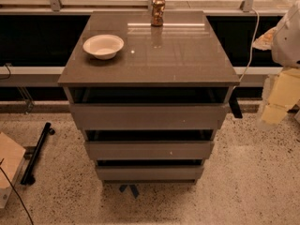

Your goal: Open middle drawer

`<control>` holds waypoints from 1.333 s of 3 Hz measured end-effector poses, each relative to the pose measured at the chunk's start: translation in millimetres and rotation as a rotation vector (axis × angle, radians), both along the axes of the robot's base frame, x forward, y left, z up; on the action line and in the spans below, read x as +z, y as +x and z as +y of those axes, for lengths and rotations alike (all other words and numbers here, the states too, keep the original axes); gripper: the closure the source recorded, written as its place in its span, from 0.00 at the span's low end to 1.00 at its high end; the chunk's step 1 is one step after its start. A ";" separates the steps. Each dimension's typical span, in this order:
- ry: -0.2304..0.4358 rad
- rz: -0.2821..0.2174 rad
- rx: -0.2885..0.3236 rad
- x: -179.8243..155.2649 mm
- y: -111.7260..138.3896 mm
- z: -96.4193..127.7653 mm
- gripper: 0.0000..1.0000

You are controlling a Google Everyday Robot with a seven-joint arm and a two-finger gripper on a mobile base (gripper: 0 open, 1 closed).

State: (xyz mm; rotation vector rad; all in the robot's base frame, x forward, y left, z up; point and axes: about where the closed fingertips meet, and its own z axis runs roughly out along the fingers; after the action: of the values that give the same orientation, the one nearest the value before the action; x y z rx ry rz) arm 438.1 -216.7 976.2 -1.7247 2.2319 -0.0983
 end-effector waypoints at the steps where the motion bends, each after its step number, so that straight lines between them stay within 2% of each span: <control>1: 0.000 0.000 0.000 0.0 0.0 0.0 0.00; 4: 0.072 -0.039 -0.031 -34.9 -4.7 8.5 0.00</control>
Offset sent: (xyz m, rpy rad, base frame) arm -0.0033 0.0041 -0.0225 0.0574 -0.0353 -0.0208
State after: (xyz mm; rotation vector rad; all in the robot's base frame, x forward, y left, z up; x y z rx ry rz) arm 433.4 -208.1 941.3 -1.6375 2.2068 -0.0575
